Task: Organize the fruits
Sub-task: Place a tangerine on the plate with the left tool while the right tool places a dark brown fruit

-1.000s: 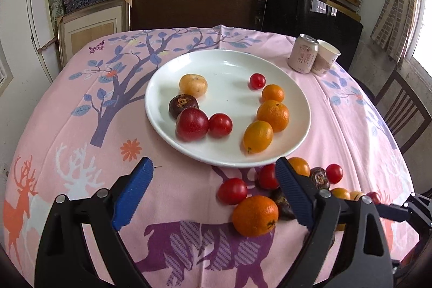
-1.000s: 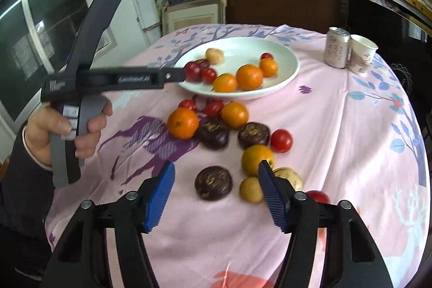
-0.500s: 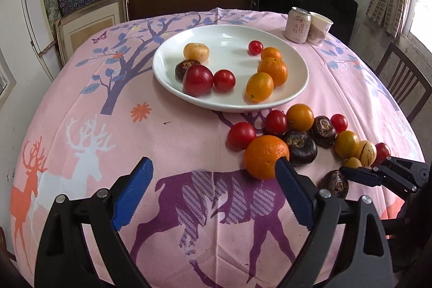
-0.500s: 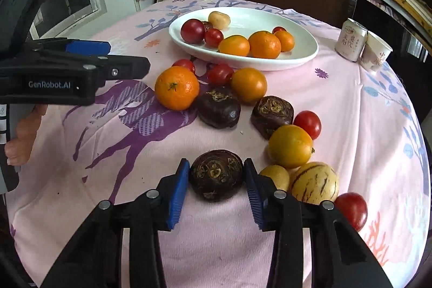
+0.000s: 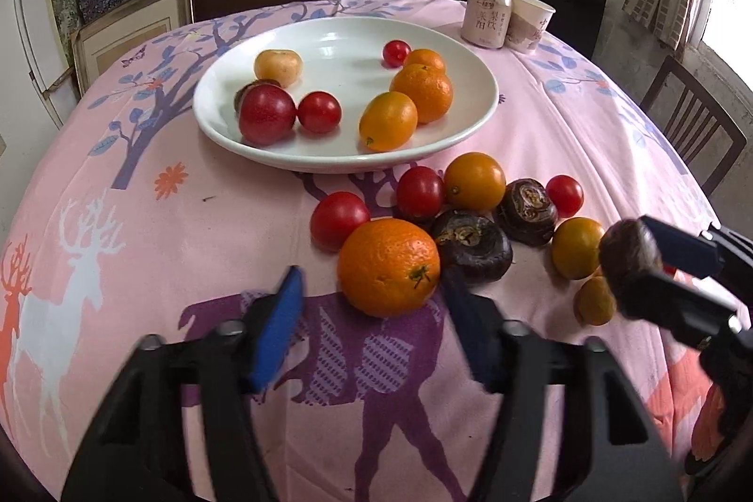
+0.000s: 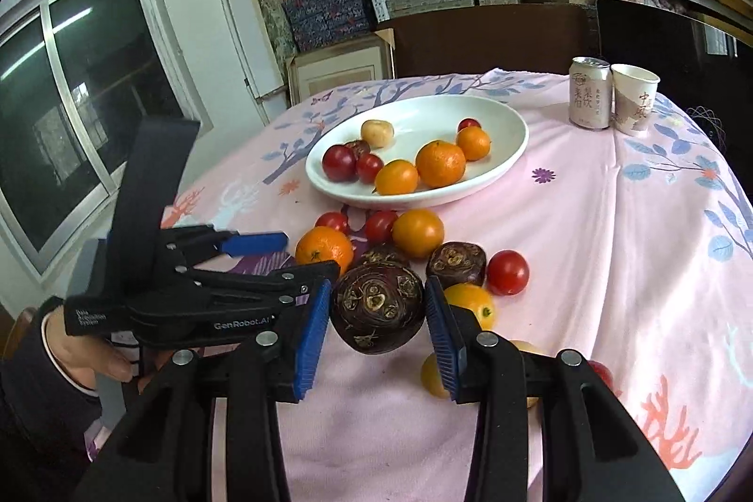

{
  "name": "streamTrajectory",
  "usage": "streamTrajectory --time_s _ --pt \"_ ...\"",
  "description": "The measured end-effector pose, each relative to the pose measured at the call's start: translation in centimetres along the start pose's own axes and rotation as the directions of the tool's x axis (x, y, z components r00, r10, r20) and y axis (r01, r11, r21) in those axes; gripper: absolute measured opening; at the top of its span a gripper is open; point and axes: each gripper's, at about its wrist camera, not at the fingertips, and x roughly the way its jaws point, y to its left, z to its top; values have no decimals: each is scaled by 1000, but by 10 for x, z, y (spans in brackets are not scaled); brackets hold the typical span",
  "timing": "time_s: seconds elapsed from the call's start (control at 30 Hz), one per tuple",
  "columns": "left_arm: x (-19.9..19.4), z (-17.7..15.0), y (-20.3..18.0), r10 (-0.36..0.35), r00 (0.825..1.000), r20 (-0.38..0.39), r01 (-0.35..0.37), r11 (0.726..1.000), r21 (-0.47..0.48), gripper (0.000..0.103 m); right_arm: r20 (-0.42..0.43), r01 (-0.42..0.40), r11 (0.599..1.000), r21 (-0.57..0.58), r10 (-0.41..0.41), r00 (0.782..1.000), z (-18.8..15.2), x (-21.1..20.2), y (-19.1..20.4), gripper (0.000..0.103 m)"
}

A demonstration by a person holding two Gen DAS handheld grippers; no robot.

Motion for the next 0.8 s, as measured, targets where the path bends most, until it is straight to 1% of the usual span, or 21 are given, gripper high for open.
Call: streamTrajectory --time_s 0.03,0.13,0.17,0.27,0.33,0.47,0.53,0.6,0.63,0.67,0.7,0.73,0.8 --pt "1 1 -1 4 1000 5 -4 1000 -4 44 20 8 1000 18 -8 1000 3 -4 -6 41" --pt "2 1 -9 38 999 19 -39 999 35 43 98 31 997 72 -38 994 7 -19 -20 41" --pt "2 1 -10 37 999 17 -38 998 40 43 125 36 994 100 -48 991 9 -24 -27 41" --pt "-5 -2 -6 8 1000 10 -9 999 48 43 162 63 982 176 -92 982 11 -28 -44 41" --pt "-14 -5 -3 16 1000 27 -18 998 61 43 169 84 970 227 -124 978 12 -29 -51 41" --pt "-40 -5 12 3 997 80 -8 998 60 43 174 80 954 288 -135 975 17 -32 -52 41" --pt "-50 4 23 8 992 122 -13 999 39 43 177 80 957 278 -133 975 27 -30 -46 41" --pt "-53 19 35 11 989 150 -9 1000 -9 43 194 96 965 245 -146 970 41 -26 -36 41" --pt "-53 28 42 1 987 164 6 999 -38 43 194 93 970 223 -137 971 48 -21 -32 41" --pt "-52 38 48 -1 984 177 12 998 -62 43 189 73 973 219 -116 975 56 -13 -28 41" --pt "-48 48 52 17 983 185 -3 997 -76 43 175 55 972 228 -96 980 63 -2 -27 41" --pt "-42 57 54 45 981 186 -30 996 -83 43 148 37 970 240 -74 986 70 13 -25 41" --pt "-29 69 54 99 979 178 -85 993 -84 43 118 7 962 272 -41 992 80 37 -22 41"
